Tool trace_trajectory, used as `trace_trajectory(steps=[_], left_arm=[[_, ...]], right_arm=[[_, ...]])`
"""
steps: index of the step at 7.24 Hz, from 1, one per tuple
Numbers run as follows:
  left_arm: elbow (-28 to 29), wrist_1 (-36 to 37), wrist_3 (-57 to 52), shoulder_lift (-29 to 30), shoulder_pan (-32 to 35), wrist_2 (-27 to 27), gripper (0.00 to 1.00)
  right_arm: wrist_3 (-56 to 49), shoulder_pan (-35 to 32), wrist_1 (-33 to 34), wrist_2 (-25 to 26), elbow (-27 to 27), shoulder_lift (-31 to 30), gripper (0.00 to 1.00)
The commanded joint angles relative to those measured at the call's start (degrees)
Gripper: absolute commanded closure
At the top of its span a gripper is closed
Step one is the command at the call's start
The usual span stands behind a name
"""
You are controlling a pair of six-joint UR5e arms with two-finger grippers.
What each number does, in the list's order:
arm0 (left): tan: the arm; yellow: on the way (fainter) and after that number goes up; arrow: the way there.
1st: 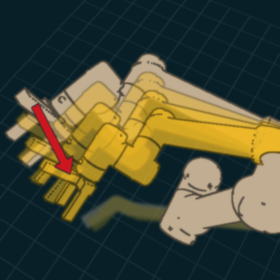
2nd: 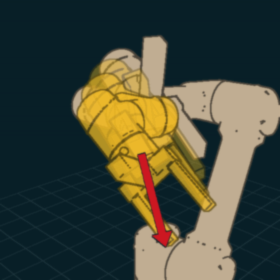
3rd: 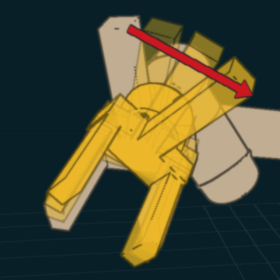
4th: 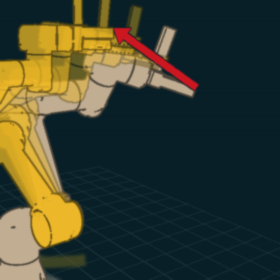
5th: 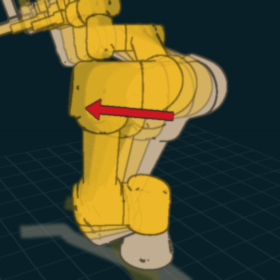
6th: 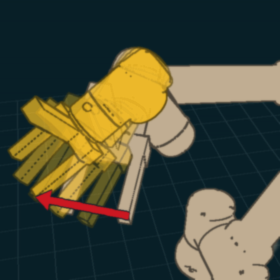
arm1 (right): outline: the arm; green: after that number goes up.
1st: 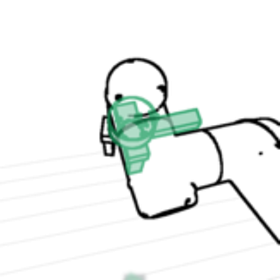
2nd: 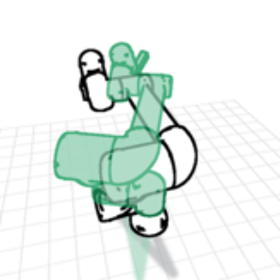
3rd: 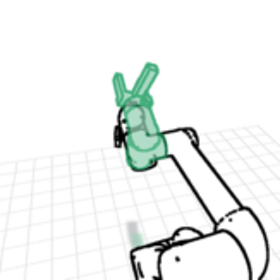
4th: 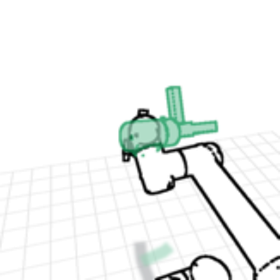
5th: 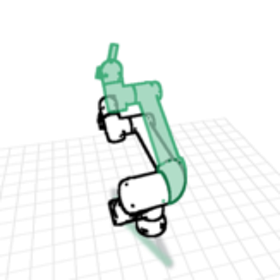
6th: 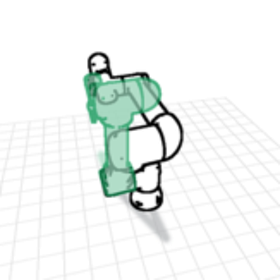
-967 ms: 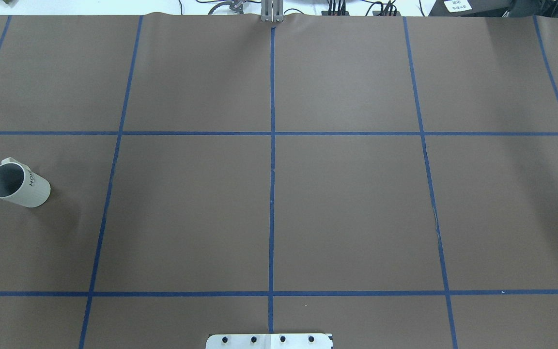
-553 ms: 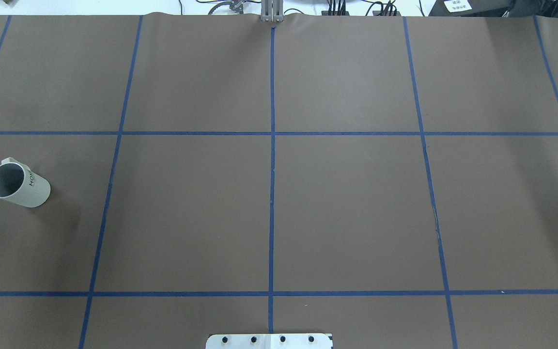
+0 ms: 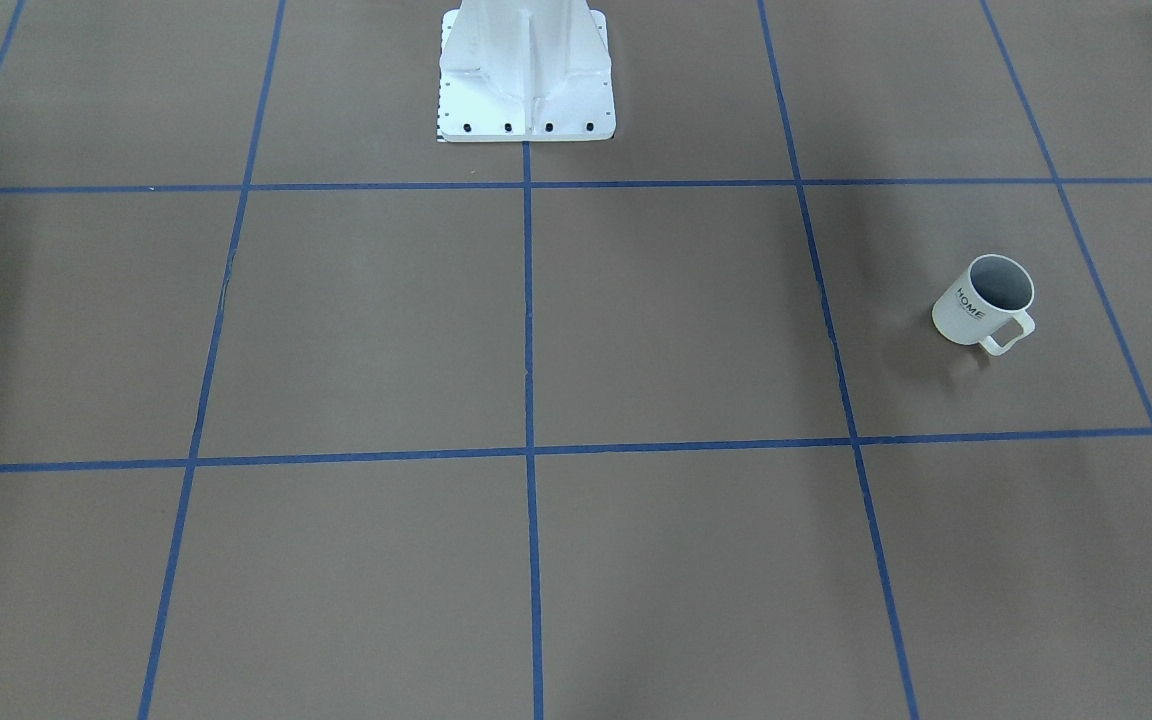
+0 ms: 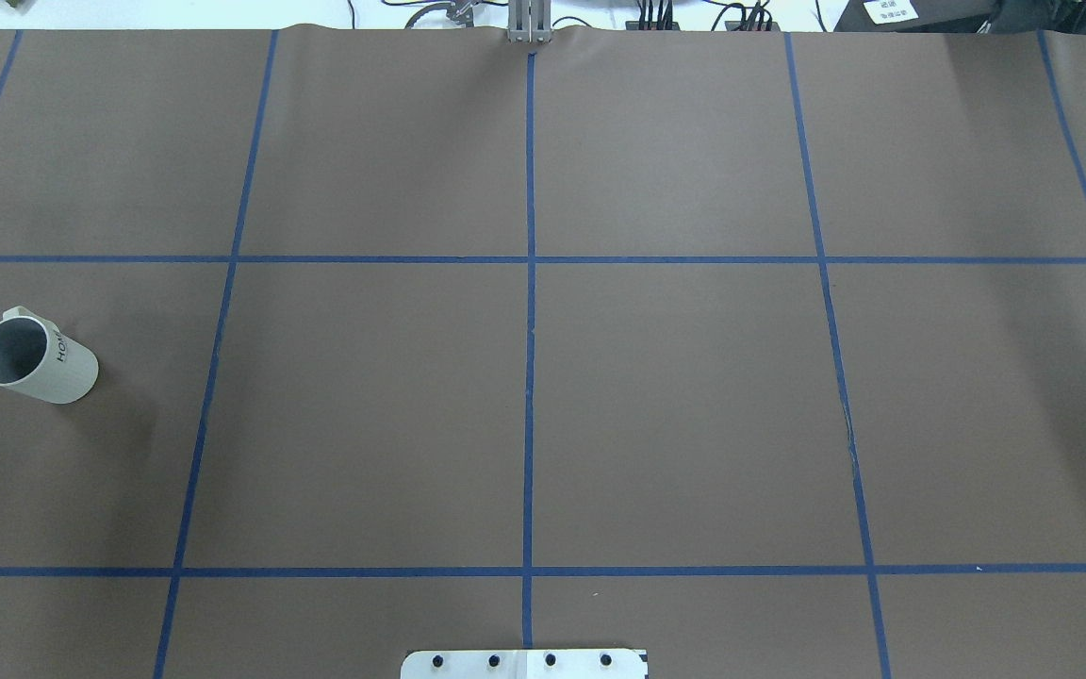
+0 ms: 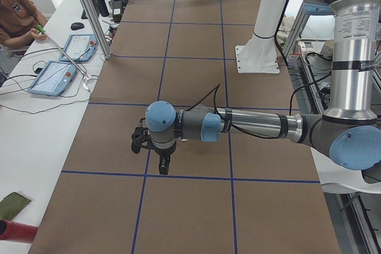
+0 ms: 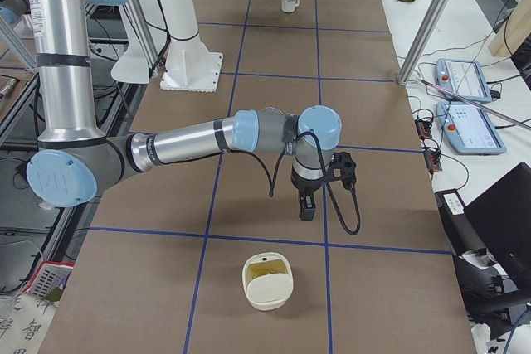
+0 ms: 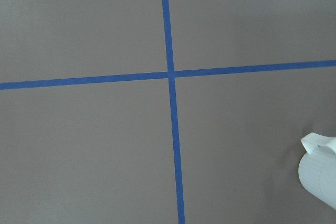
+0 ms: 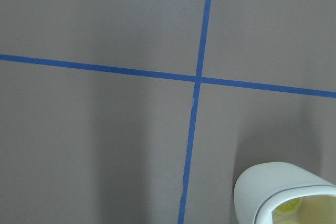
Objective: Left arm hands cup to right arm to dump lemon
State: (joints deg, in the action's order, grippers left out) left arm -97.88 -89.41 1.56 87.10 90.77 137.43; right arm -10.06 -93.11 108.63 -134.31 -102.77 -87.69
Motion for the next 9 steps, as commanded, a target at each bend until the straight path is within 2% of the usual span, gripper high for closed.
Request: trace_trajectory(steps=[1,3,4,5,7,9], left_arm=[[-1.8,-0.2,0.0,-0.3,0.0,-0.9,0.0],[-2.2,-0.4,0.0,-0.1,-0.1,-1.4,0.0],[-2.5,-0.4,0.0,0.6,-0.3,-5.2,0.0],[-2.1,-0.3,0.0,0.8,-0.4,-5.5,0.0],[-2.1,-0.1,0.1,0.7,-0.4,-5.5,0.0],[-1.7,-0.1,0.1,0.7,-0.5,-5.5,0.0]], right_arm=[[0.4,0.1,-0.1,0.3,0.5,-0.3,0.0],[0.9,1.0,-0.1,0.4,0.4,-0.2,0.0],[1.5,1.1,-0.1,0.5,0.7,-0.4,0.0],[2.0,2.2,-0.7,0.7,1.5,-0.5,0.0],[2.1,2.3,-6.0,2.0,4.0,-1.5,0.0],[3.4,2.7,-8.2,2.0,6.1,-2.0,0.0]])
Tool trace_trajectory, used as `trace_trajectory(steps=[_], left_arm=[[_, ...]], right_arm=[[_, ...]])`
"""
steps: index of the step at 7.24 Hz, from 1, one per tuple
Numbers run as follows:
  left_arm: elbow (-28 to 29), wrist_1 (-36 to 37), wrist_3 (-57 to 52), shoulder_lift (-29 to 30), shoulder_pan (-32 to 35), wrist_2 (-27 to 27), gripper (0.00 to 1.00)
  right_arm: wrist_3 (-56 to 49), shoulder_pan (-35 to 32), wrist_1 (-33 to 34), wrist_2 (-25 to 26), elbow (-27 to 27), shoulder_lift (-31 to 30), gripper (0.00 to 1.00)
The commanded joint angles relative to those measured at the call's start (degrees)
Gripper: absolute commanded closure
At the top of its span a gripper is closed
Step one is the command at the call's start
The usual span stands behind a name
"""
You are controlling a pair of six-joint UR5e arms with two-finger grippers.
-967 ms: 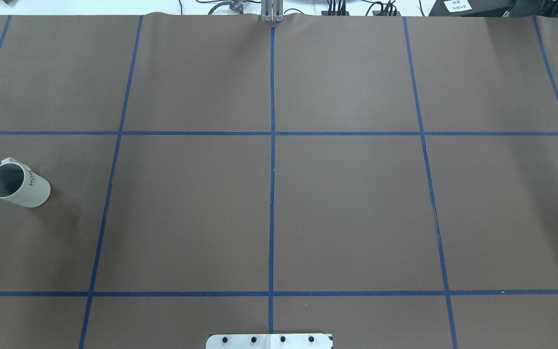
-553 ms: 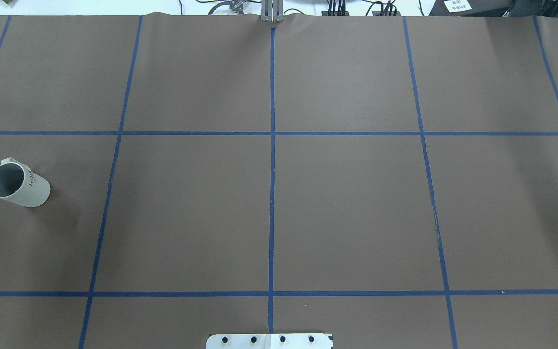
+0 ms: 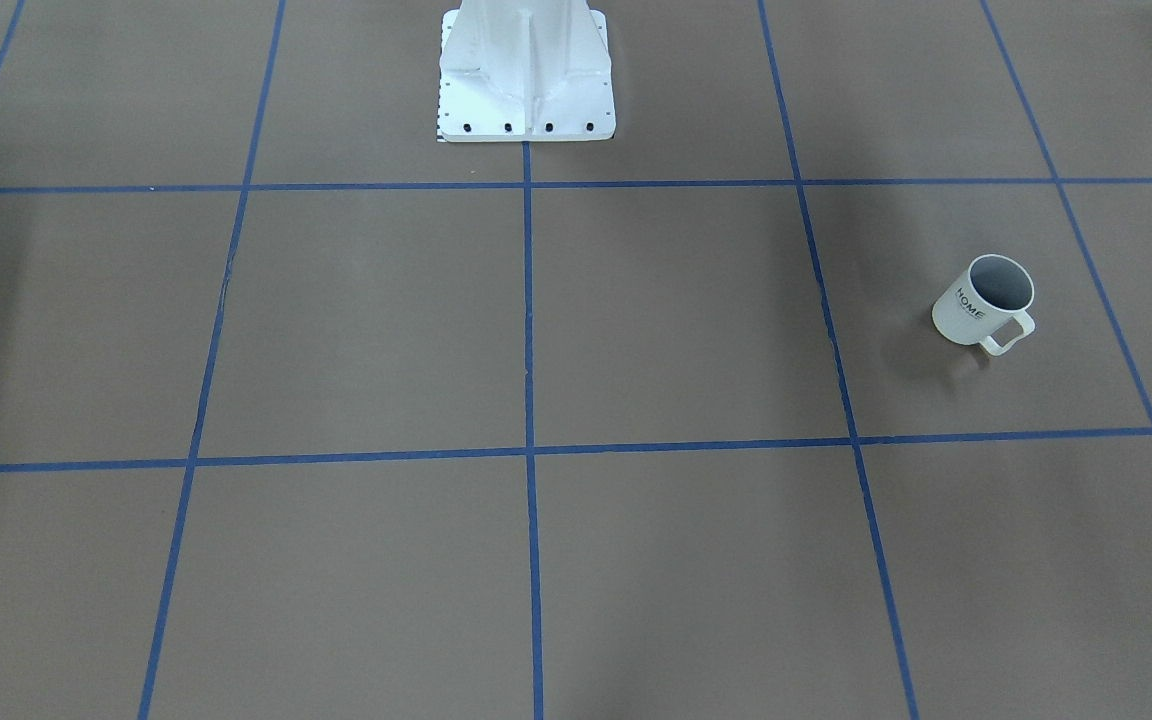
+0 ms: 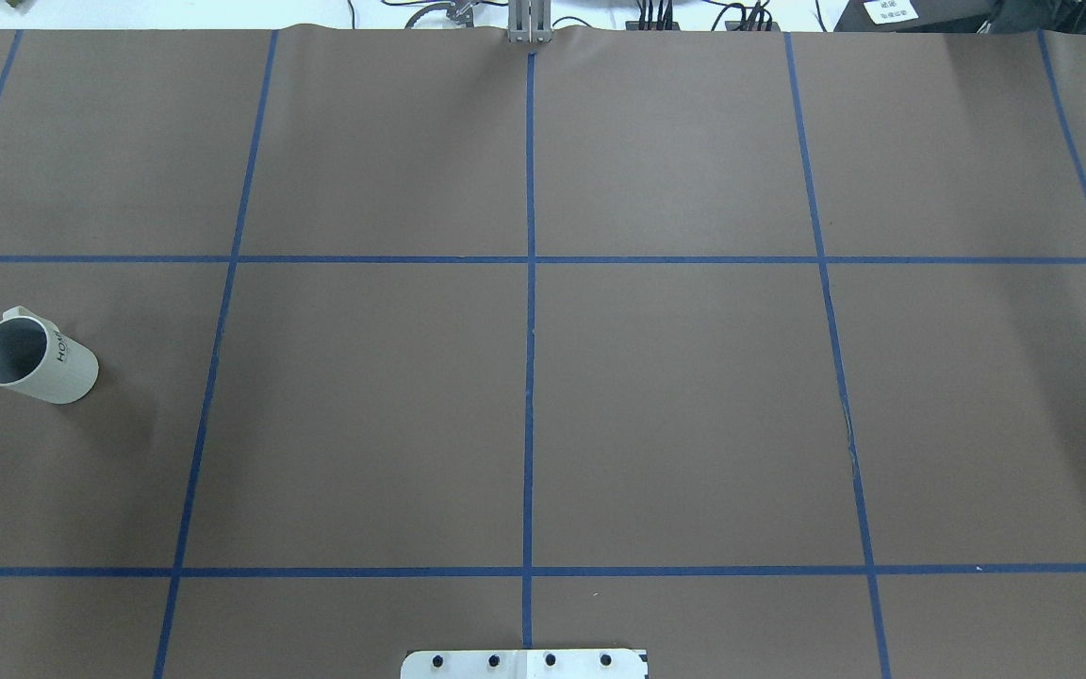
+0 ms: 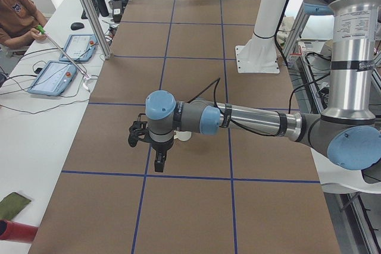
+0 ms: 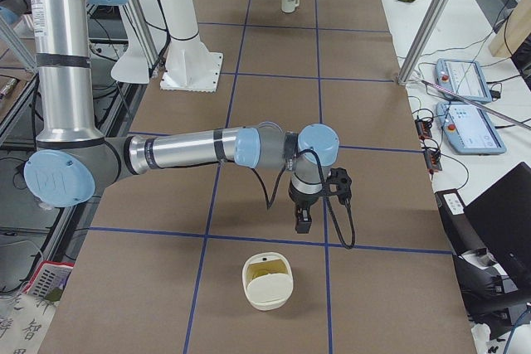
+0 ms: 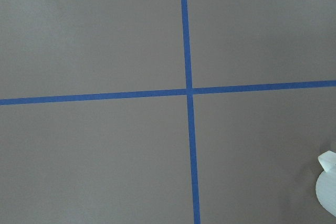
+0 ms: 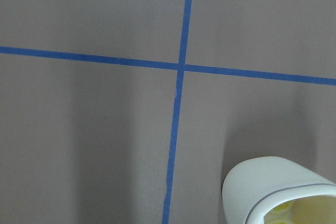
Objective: Left arm hands cup to right arm to dump lemon
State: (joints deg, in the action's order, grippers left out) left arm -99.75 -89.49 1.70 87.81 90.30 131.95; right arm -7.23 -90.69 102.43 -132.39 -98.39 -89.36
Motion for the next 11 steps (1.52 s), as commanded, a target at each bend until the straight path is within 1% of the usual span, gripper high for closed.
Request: trace_trajectory(steps=[1,8,9,11], left_arm=[[0.3,-0.1,0.0,0.0,0.0,0.0,0.0],[0.2,-0.3,0.5,-0.6,0.0,0.5,0.0],[0.3,-0.3,0.3,-2.0,0.0,0.0,0.0],[-0.4,0.2,0.6,-1.2,0.0,0.5,0.0]], right_arm=[[0.6,0.3,-3.0,0.0,2.6,-0.5,0.0],[0.9,0.6,-3.1,-0.1,2.1,-0.4,0.0],[0.9,0.6,-3.1,-0.1,2.0,-0.4,0.0],[0.9,0.6,-3.1,-0.2,2.1,-0.4,0.0]])
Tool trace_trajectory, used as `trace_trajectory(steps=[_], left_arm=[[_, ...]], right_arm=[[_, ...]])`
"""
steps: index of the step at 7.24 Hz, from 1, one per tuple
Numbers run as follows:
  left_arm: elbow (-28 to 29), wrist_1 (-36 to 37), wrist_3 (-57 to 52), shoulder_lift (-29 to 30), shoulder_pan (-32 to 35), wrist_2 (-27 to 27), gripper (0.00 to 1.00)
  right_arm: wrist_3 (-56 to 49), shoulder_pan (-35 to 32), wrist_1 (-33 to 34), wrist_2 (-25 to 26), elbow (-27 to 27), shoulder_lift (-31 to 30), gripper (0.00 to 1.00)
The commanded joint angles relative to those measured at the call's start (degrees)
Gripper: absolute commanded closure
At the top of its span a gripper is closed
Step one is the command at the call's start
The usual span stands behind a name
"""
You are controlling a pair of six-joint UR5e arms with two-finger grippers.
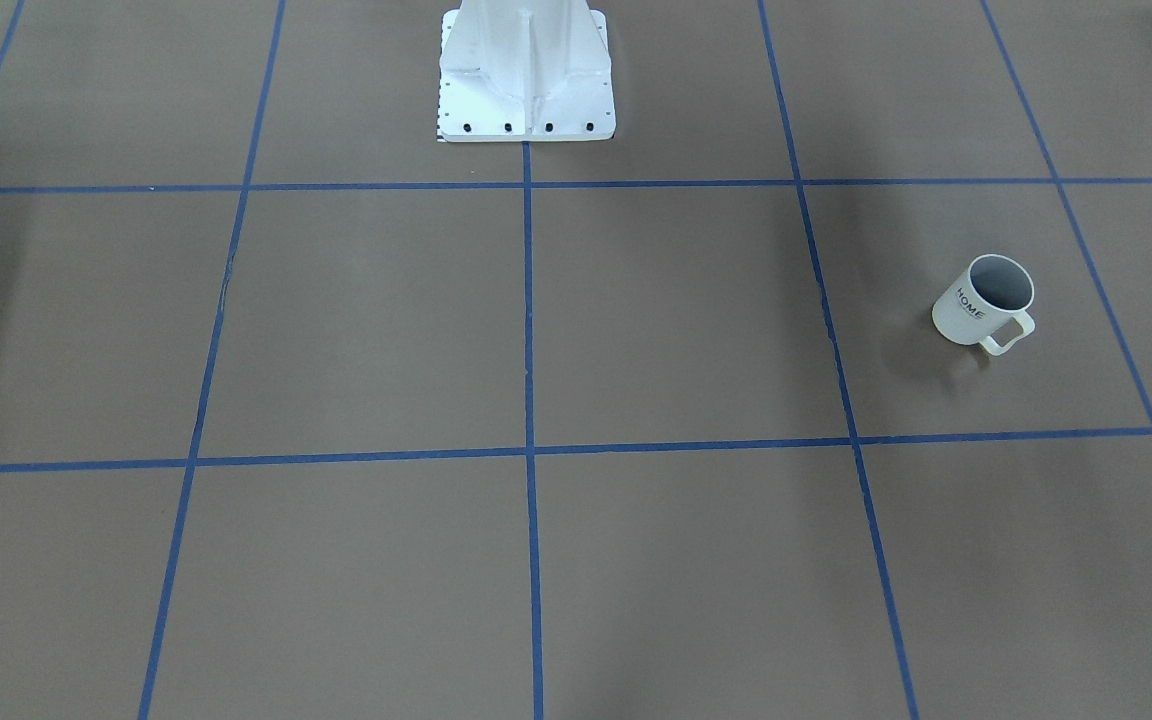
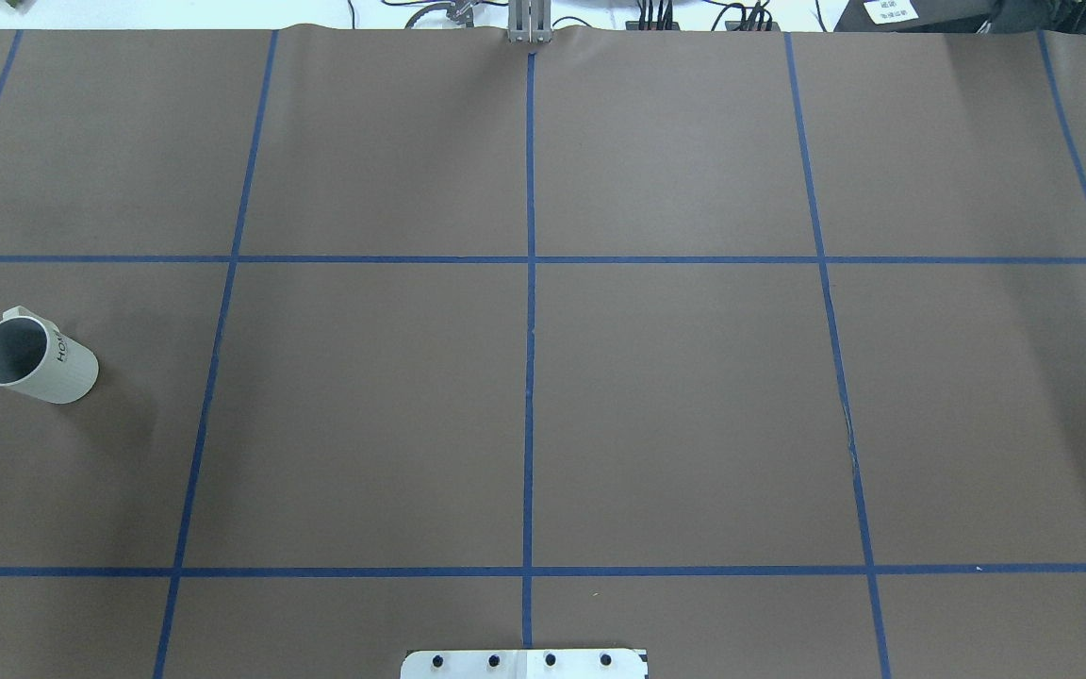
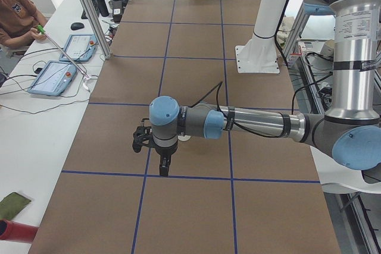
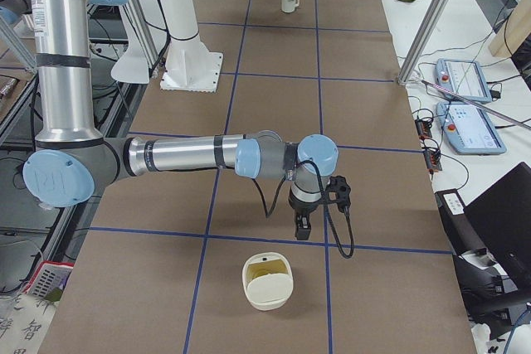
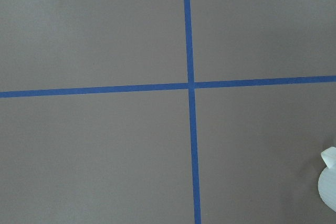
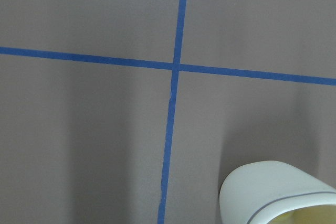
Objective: Left arm hands cup to right arm to dump lemon
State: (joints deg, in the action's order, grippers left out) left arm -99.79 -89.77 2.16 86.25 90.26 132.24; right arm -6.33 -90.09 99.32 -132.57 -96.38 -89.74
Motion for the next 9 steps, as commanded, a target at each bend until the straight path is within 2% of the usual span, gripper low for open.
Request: trace_trajectory(steps=[1,2,9], left_arm=[[-0.2,0.9,0.1,0.4,0.0,1.0,0.0],[0.2,2.0,0.1,0.5,0.0,3.2,0.0],[0.0,2.8,-0.1,0.4,-0.1,2.7,0.0]], right_arm=[[0.0,0.0,0.0,-0.1,0.0,0.0,0.0],[0.0,0.0,0.0,-0.1,0.0,0.0,0.0],[0.0,0.0,0.0,-0.4,-0.6,0.0,0.0]])
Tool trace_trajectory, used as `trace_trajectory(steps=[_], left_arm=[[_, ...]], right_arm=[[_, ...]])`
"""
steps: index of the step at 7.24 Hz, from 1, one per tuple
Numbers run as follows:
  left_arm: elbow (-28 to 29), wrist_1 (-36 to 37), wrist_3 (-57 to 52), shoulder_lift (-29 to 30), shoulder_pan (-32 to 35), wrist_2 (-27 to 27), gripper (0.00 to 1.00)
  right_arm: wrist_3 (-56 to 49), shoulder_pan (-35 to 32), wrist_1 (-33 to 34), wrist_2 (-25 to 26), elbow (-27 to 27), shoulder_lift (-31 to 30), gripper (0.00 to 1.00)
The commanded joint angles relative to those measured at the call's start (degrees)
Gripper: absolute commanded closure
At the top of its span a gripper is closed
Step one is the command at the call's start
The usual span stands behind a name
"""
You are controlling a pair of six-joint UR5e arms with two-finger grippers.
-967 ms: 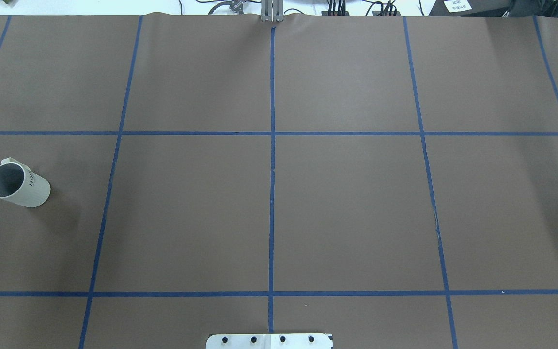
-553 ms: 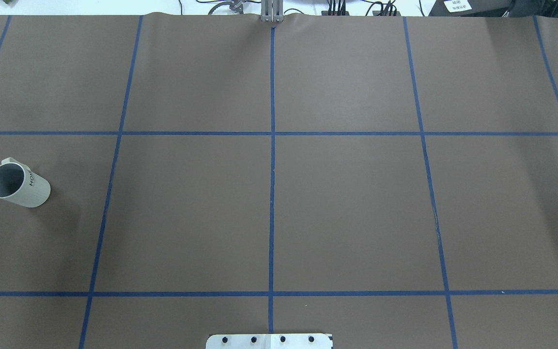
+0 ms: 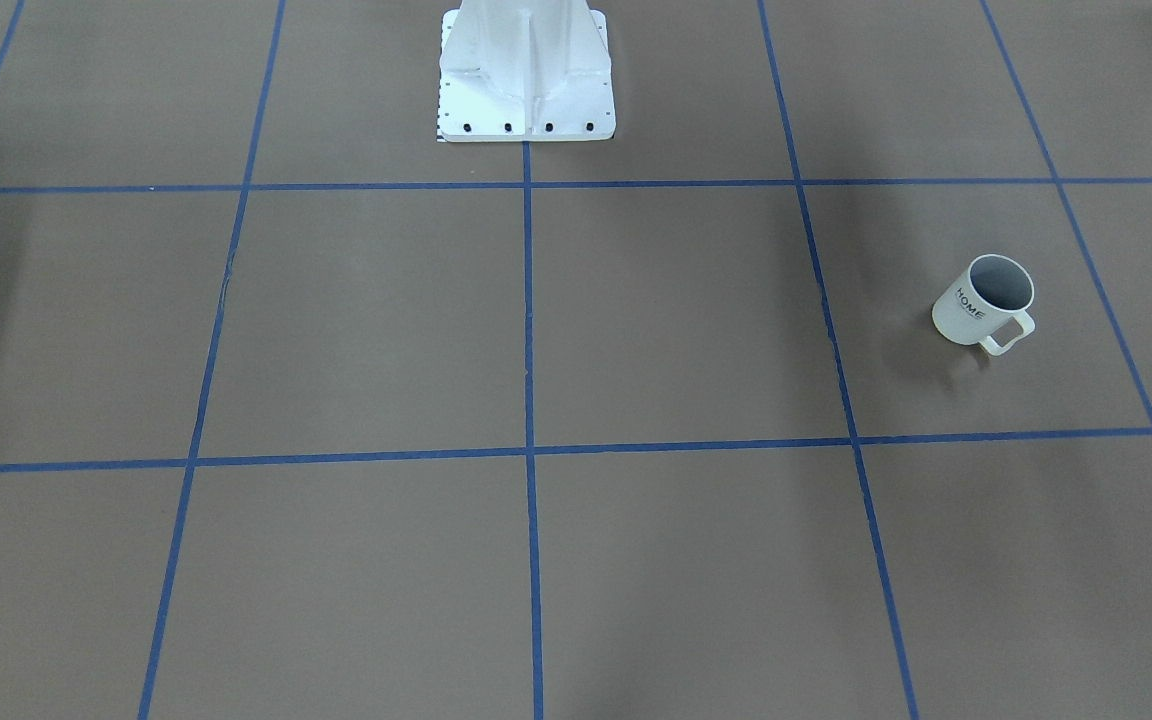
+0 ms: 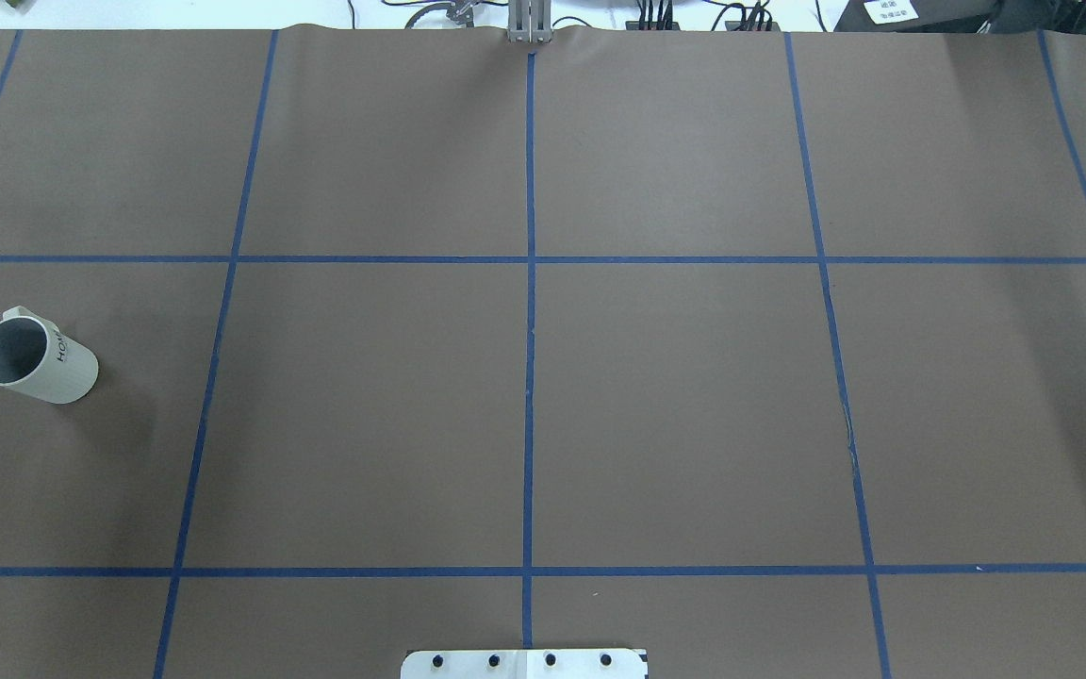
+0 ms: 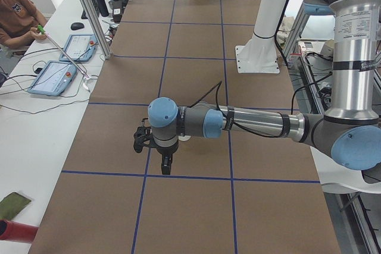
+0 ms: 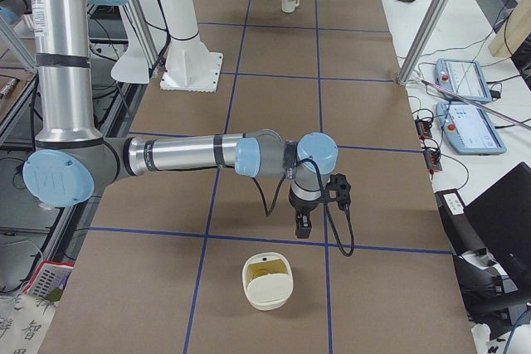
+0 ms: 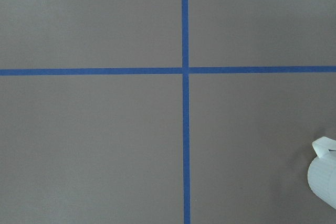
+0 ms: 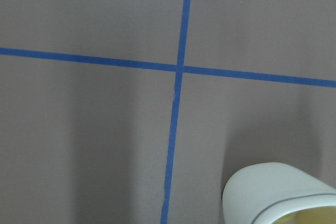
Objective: Left arm hands cup to right arm to dump lemon
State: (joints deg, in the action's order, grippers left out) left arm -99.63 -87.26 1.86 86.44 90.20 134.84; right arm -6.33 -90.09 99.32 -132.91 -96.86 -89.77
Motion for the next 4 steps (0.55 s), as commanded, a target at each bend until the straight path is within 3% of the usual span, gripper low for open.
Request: trace_trajectory(steps=[1,4], left_arm=[[-0.4,0.2,0.3,0.3,0.0,0.1,0.0],[-0.6,-0.1,0.3,1.2,0.0,0.1,0.0]], right_arm=[[0.0,0.0,0.1,-0.1,0.0,0.0,0.0],[0.0,0.0,0.0,0.3,0.5,0.3,0.0]])
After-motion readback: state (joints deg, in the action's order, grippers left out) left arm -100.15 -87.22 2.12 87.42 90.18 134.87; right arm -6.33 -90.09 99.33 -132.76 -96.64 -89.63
